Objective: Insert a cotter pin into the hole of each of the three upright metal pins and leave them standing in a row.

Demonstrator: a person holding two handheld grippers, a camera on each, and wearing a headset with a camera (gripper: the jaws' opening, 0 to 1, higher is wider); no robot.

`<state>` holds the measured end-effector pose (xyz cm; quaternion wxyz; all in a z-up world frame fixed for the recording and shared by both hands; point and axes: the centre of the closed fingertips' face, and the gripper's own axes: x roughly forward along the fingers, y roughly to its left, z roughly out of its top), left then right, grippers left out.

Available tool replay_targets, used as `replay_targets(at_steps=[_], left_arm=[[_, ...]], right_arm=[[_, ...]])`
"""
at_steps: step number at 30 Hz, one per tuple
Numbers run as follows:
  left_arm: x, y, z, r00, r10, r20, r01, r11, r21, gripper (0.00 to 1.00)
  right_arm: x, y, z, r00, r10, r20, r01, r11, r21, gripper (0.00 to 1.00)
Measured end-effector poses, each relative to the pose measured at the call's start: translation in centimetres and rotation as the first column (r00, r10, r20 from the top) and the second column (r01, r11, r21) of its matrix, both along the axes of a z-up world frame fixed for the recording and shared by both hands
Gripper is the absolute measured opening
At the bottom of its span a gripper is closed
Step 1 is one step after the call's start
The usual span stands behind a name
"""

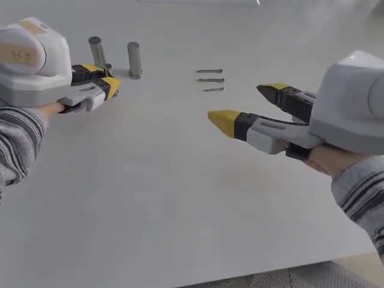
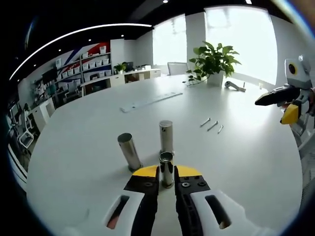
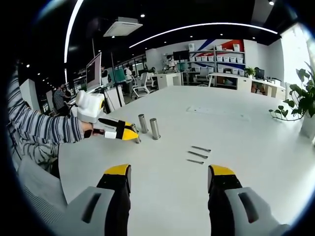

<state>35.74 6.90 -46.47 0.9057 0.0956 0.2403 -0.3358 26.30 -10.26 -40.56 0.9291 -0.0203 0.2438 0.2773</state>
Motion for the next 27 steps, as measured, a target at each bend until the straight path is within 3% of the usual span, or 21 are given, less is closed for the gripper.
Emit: replay_targets(at_steps=[17,27], left_arm=[[-0.6,-0.8,0.2,1.0,-0.019,-0.01,0.019,1.0,-0.017,0.05],[-2.4,-3.4,0.5,0.996,-0.087,-0.016,0.087,0.996,-0.022,0.05]], right_arm=[[-0.1,-0.2,-0.6,1.0,-0.017,-0.018,0.017,1.0,-0.001,0.6],[-0.1,-0.2,-0.6,1.0,-0.012,-0.018,0.012,1.0,-0.008,0.6]])
